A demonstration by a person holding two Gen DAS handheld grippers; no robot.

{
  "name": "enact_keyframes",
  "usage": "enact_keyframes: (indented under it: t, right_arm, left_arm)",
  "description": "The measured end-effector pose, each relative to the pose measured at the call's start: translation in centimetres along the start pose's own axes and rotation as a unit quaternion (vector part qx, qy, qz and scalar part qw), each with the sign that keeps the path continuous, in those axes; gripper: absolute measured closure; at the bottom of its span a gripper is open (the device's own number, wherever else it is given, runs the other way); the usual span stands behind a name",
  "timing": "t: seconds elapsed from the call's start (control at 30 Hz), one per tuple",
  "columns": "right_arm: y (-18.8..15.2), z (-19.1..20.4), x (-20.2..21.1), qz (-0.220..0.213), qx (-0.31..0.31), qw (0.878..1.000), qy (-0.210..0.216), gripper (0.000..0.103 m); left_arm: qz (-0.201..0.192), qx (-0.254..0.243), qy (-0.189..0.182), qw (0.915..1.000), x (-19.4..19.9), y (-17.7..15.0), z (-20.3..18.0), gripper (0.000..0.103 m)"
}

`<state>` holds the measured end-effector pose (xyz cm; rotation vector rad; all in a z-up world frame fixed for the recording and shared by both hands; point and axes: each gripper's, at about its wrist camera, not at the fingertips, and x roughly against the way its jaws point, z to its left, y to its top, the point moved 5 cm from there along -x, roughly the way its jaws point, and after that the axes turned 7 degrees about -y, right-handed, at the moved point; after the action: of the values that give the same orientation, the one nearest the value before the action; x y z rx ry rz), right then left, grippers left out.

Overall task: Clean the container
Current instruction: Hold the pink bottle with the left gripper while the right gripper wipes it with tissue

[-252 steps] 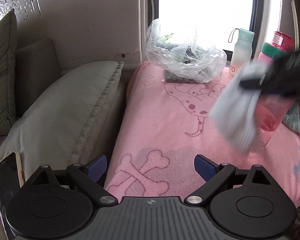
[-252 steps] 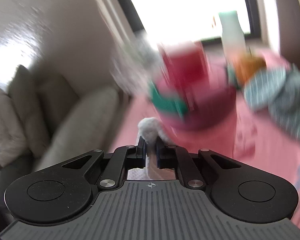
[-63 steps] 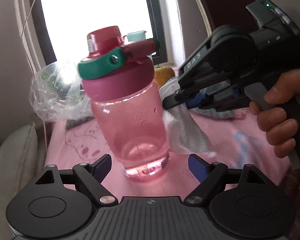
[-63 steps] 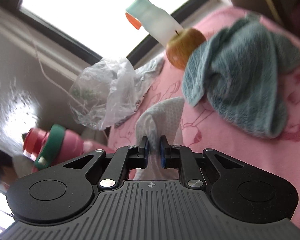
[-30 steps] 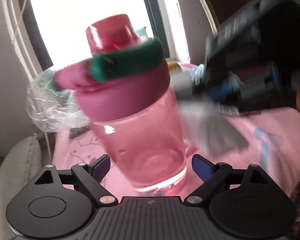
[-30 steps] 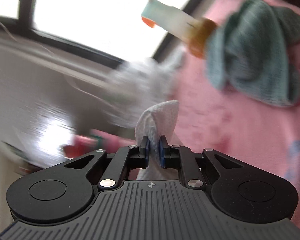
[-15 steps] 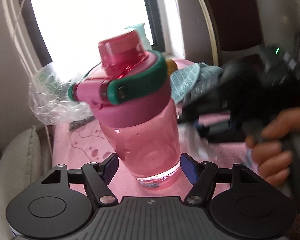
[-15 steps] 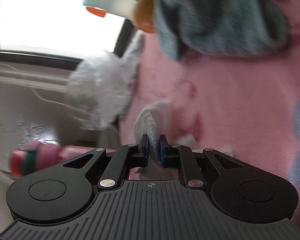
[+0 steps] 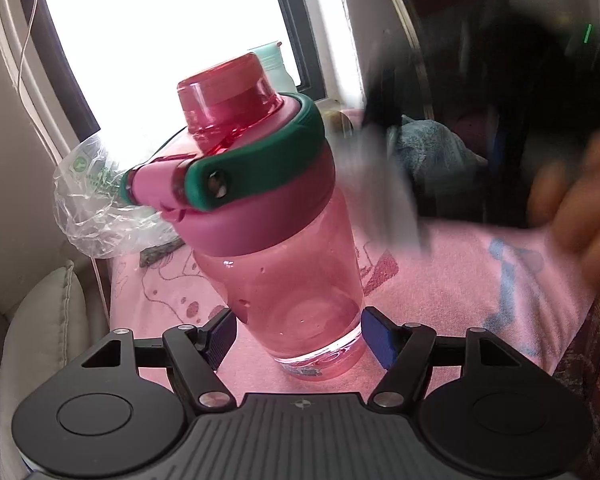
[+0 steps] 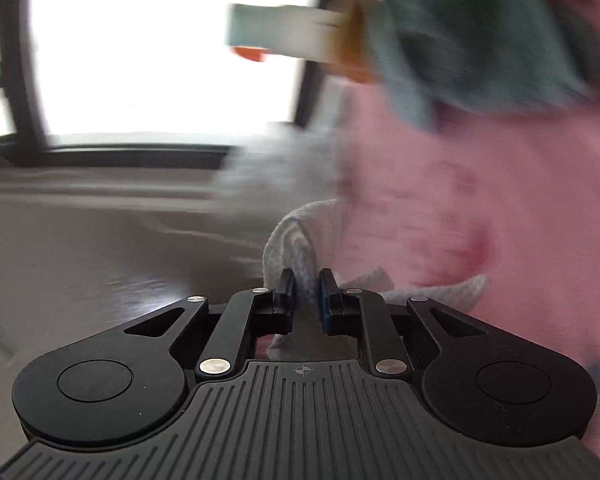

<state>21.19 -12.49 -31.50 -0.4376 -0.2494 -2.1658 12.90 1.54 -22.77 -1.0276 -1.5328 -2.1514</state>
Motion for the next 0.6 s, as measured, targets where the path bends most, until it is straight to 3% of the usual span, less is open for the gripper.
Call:
enact_keyframes:
  t: [0.07,0.2,0.27,0.33,0.4,0.47,0.6]
  right_arm:
    - [-0.3,-2.8,-0.7,0.008,-0.011,0.998,-0.058,0.085]
    - [-0.7,-2.9,0.4,0.022,-0.01,0.997,-0.072,0.085]
    - [-1.2,-0.6,2.2,0.014,0.004,0.999,-0.03,0.085]
    - [-1.7,1.9,4.0,0.01,0.007,0.999,0.046,0.085]
    - [-2.2,3.1,4.7,0.007,0.024,0.997,0.07,0.085]
    - [-2.5,2.2,4.1,-0.002,0.035,0.999,0.041,0.085]
    - [-2.7,-3.7,1.7,0.017,-0.047,0.999,-0.021,0.086]
  left_arm:
    - [-0.002,-0.01,-0.001,0.9999,0.1,-0.1,-0.2,0.036]
    - [-0.001,-0.018,-0.004,0.9998,0.2,-0.1,-0.3,0.036]
    - [0.0,-0.018,-0.004,0.9998,0.3,-0.1,-0.2,0.036]
    - [0.0,-0.016,-0.003,0.9999,0.3,-0.2,-0.2,0.036]
    - [-0.001,-0.014,-0.002,0.9999,0.4,-0.2,-0.3,0.036]
    - [0.0,-0.014,0.001,0.9999,0.3,-0.2,-0.4,0.036]
    - [0.01,-0.029,-0.001,0.9995,0.0,-0.6,-0.7,0.033]
